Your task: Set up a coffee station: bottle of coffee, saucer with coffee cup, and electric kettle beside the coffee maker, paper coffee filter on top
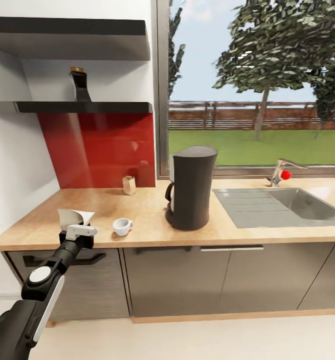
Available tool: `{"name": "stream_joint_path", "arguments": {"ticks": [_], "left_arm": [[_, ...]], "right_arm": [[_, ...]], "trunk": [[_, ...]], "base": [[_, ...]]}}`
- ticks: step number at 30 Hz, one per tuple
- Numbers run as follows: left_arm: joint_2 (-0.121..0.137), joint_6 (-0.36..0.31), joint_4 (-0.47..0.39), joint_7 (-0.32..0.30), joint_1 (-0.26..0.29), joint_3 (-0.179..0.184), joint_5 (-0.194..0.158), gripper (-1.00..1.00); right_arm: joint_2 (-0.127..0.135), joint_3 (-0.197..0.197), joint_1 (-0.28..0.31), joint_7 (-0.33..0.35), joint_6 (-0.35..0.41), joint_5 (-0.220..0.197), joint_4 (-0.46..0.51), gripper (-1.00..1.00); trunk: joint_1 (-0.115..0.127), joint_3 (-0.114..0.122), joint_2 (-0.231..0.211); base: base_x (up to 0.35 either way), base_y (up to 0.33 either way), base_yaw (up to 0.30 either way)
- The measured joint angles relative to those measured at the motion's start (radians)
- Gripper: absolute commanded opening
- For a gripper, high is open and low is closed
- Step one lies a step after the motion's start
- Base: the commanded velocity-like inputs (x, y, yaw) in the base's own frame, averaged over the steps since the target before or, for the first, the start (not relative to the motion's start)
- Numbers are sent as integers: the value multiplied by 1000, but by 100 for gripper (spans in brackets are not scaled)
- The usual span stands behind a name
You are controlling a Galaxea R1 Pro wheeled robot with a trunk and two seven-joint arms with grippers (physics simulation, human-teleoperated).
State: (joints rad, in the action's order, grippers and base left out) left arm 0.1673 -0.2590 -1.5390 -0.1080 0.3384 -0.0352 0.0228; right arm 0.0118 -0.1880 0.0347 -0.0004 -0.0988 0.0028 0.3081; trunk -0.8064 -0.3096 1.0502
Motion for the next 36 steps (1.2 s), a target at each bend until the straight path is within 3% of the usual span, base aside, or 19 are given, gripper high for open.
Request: {"name": "stream_joint_path", "arguments": {"ticks": [7, 19, 36], "left_arm": [[0, 0, 0, 0, 0, 0, 0, -100], [0, 0, 0, 0, 0, 0, 0, -100], [0, 0, 0, 0, 0, 0, 0, -100]], "right_arm": [[0, 0, 0, 0, 0, 0, 0, 100], [0, 0, 0, 0, 0, 0, 0, 100], [0, 0, 0, 0, 0, 0, 0, 100]], "trunk": [[0, 0, 0], [0, 0, 0], [0, 0, 0]], "base": [[0, 291, -91], [0, 69, -246], [0, 293, -23]]}}
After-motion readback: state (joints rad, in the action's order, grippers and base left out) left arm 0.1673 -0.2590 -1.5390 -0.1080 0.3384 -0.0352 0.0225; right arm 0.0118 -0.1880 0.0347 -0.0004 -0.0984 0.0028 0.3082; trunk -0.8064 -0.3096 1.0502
